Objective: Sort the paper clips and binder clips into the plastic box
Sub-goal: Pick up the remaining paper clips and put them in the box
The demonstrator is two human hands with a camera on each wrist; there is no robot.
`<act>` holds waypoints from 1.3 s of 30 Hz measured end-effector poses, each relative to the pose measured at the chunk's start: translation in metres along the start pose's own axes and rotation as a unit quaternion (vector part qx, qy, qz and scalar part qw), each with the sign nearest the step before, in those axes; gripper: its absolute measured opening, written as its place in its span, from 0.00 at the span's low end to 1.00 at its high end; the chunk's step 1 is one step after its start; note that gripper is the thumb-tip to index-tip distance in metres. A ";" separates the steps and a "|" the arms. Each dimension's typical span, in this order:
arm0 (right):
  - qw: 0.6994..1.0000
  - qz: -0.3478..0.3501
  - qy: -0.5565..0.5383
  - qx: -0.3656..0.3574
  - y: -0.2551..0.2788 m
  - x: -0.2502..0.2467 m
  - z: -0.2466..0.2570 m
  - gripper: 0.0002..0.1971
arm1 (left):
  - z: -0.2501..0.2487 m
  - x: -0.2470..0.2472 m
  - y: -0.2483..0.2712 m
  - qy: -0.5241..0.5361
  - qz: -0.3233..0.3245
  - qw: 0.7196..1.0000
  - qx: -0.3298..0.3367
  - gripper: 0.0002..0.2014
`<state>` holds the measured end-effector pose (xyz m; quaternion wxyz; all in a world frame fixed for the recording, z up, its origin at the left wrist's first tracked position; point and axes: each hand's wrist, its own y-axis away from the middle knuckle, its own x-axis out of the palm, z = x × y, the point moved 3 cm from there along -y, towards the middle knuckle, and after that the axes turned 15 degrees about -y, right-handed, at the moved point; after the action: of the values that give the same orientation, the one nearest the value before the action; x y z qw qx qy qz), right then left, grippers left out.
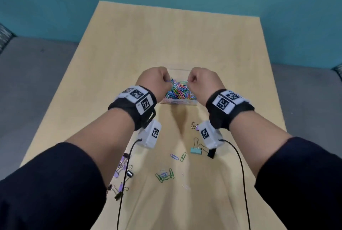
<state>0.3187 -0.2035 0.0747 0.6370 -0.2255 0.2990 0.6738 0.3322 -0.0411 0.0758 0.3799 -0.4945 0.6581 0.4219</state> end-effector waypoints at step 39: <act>0.987 0.153 0.054 0.005 0.239 0.104 -0.069 0.14 | 0.047 0.127 0.207 -0.077 0.080 0.987 0.112 0.18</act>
<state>0.0666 -0.1776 -0.0183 0.5106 -0.2097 0.3670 0.7488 0.1064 -0.0070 -0.0200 0.4475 -0.3608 0.7074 0.4113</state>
